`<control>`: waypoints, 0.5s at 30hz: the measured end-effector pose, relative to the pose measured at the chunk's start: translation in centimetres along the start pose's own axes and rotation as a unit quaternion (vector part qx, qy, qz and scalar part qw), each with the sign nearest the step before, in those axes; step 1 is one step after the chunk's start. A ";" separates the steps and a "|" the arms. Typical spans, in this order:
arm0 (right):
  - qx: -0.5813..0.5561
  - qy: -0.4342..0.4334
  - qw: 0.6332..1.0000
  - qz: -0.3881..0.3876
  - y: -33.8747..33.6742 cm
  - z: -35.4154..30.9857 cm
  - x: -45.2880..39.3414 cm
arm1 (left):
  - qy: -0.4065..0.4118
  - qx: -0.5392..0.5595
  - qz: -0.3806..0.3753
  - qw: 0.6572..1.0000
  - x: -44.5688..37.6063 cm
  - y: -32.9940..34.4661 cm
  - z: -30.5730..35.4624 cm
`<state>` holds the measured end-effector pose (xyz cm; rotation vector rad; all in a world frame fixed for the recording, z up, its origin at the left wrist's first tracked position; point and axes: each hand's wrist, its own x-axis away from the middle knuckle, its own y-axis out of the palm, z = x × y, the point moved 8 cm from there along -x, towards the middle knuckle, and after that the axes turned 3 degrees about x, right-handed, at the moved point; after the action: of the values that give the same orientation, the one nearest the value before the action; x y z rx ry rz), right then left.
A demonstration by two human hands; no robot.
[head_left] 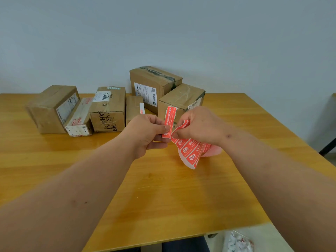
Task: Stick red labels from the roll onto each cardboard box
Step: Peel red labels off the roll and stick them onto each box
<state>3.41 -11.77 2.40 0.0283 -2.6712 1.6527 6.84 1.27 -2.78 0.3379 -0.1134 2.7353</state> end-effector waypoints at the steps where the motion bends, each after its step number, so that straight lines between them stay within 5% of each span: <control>1: -0.003 -0.001 1.000 -0.002 0.0 0.0 0.0 | -0.002 0.004 0.004 1.000 0.0 -0.1 -0.1; 15: -0.051 0.038 0.998 -0.013 -0.4 1.1 0.8 | -0.012 0.048 0.060 0.997 -0.4 -1.8 -0.6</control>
<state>2.63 -12.99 2.27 0.0010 -2.6829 1.4769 7.79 2.82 -3.36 0.4037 -0.0085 2.8619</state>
